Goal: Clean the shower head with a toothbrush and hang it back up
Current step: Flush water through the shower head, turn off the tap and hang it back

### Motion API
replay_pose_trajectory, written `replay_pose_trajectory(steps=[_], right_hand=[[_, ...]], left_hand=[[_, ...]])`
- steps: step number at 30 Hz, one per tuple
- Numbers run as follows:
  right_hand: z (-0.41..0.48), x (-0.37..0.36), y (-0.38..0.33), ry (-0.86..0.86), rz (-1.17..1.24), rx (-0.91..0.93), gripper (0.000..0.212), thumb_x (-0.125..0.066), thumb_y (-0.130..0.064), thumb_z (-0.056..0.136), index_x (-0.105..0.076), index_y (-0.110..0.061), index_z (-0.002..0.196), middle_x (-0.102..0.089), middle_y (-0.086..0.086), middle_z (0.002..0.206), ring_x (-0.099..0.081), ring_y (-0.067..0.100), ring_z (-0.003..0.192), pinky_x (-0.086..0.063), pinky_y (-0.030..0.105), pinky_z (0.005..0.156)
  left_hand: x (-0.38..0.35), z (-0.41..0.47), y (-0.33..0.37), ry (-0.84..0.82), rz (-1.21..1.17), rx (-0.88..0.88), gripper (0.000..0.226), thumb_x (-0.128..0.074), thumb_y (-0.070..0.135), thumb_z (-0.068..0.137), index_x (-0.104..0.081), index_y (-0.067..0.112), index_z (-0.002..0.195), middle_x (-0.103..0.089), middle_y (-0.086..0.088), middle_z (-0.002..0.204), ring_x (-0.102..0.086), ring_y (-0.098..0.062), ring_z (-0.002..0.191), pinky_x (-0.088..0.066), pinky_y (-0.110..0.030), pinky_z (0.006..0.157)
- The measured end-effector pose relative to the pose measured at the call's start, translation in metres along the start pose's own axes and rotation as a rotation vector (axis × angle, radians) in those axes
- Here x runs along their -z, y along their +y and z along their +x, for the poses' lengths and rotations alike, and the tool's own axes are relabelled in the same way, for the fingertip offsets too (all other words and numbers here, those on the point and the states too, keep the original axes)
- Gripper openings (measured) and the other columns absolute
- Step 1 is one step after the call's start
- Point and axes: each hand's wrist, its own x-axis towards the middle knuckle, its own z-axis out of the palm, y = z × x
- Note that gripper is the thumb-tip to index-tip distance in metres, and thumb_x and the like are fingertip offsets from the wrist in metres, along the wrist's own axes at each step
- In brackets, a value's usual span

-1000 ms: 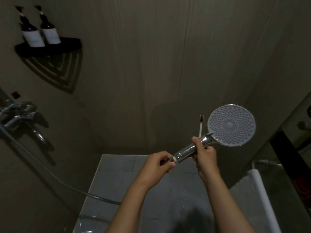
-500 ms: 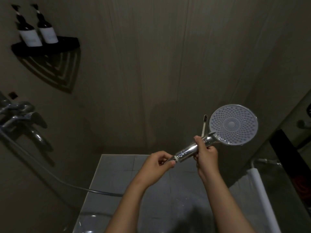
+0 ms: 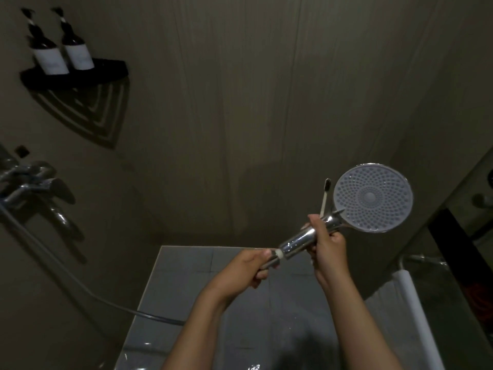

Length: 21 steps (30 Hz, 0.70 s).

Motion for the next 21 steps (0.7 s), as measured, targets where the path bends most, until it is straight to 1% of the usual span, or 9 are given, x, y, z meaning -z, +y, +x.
replay_pose_trajectory(steps=[3,7,10,13,16,18,21], right_hand=[[0.005,0.001,-0.007,-0.003,0.034,0.014,0.008,-0.061,-0.016,0.089,-0.058,-0.011,0.083,-0.060,-0.001,0.061,-0.060,0.004,0.050,-0.049,0.017,0.046],[0.006,0.002,-0.003,-0.030,0.022,0.020,0.009,-0.061,-0.015,0.089,-0.057,-0.007,0.092,-0.058,0.004,0.069,-0.060,0.006,0.052,-0.049,0.018,0.047],[0.002,0.000,0.003,-0.051,0.011,0.008,0.009,-0.061,-0.015,0.089,-0.057,-0.007,0.090,-0.057,0.006,0.072,-0.060,0.007,0.055,-0.049,0.018,0.048],[0.002,-0.002,0.004,-0.036,0.021,0.011,0.008,-0.060,-0.014,0.090,-0.057,-0.007,0.090,-0.057,0.007,0.072,-0.060,0.007,0.054,-0.049,0.018,0.047],[0.000,-0.003,0.004,-0.021,0.038,0.031,0.006,-0.059,-0.012,0.090,-0.057,-0.008,0.086,-0.057,0.007,0.071,-0.060,0.006,0.052,-0.049,0.018,0.046],[0.000,-0.003,0.005,-0.013,0.043,0.034,0.004,-0.059,-0.012,0.090,-0.057,-0.010,0.086,-0.058,0.006,0.071,-0.061,0.005,0.052,-0.050,0.018,0.047],[0.001,-0.003,0.006,0.005,0.039,0.040,0.005,-0.059,-0.011,0.090,-0.058,-0.011,0.086,-0.058,0.006,0.071,-0.061,0.007,0.053,-0.051,0.019,0.048]], left_hand=[[0.008,-0.002,-0.008,0.016,0.019,0.020,0.031,-0.038,0.025,0.101,-0.063,0.018,0.083,-0.046,0.012,0.049,-0.034,-0.003,0.048,-0.026,-0.016,0.046],[0.007,-0.001,-0.006,0.039,0.006,-0.039,0.020,-0.051,0.014,0.095,-0.057,0.016,0.077,-0.053,0.009,0.054,-0.031,-0.003,0.042,-0.023,-0.014,0.041],[0.005,0.001,-0.001,0.069,-0.008,-0.087,0.013,-0.054,0.009,0.093,-0.059,0.013,0.082,-0.056,0.008,0.054,-0.030,-0.002,0.041,-0.022,-0.014,0.040],[0.004,0.000,0.001,0.103,-0.003,-0.130,0.006,-0.057,0.007,0.091,-0.061,0.009,0.087,-0.059,0.008,0.055,-0.031,0.000,0.040,-0.024,-0.013,0.040],[0.000,-0.001,0.003,0.151,0.052,-0.168,0.002,-0.061,0.005,0.088,-0.062,0.007,0.087,-0.060,0.008,0.056,-0.036,0.003,0.039,-0.027,-0.011,0.040],[-0.001,0.000,0.002,0.196,0.077,-0.176,0.004,-0.064,0.006,0.086,-0.063,0.009,0.085,-0.061,0.006,0.060,-0.041,0.003,0.041,-0.031,-0.012,0.041],[-0.004,0.000,-0.001,0.266,0.062,-0.172,0.012,-0.070,0.005,0.080,-0.064,0.015,0.081,-0.065,0.002,0.068,-0.052,-0.006,0.052,-0.043,-0.021,0.045]])
